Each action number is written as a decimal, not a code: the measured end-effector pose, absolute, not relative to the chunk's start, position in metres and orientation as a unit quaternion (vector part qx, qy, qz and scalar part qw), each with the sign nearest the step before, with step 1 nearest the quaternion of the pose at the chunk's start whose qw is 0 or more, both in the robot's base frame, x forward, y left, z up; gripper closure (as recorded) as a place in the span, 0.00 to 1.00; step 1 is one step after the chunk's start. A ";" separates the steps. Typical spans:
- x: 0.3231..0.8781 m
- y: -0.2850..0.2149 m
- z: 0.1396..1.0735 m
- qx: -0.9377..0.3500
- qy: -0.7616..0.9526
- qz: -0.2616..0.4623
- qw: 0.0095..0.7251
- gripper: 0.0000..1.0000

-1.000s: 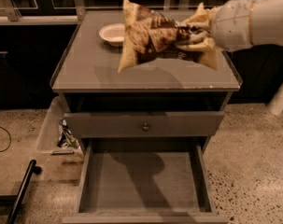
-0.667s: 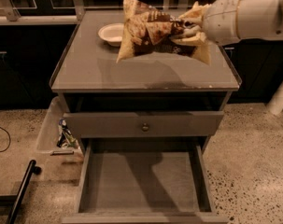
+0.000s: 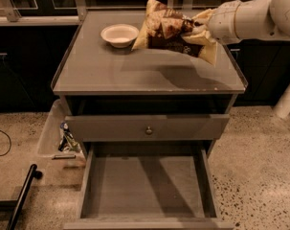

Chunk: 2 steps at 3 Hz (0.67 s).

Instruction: Pick brown chip bag from middle drawer and place on counter

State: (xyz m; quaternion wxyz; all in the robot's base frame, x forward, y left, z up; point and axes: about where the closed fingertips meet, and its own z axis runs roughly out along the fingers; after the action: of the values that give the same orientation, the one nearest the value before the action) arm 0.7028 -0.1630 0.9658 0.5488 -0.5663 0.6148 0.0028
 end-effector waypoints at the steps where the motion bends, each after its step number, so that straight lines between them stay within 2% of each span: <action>1: 0.729 -0.181 0.953 -0.532 0.652 0.008 0.540 1.00; 2: 0.743 -0.187 0.934 -0.520 0.675 0.023 0.523 1.00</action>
Offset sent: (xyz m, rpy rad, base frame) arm 0.0549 -0.0366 -0.0499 0.0594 0.1955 -0.1394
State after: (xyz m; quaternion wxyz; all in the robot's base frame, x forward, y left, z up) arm 0.7429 -0.1869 0.9342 0.5229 -0.5201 0.6750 0.0232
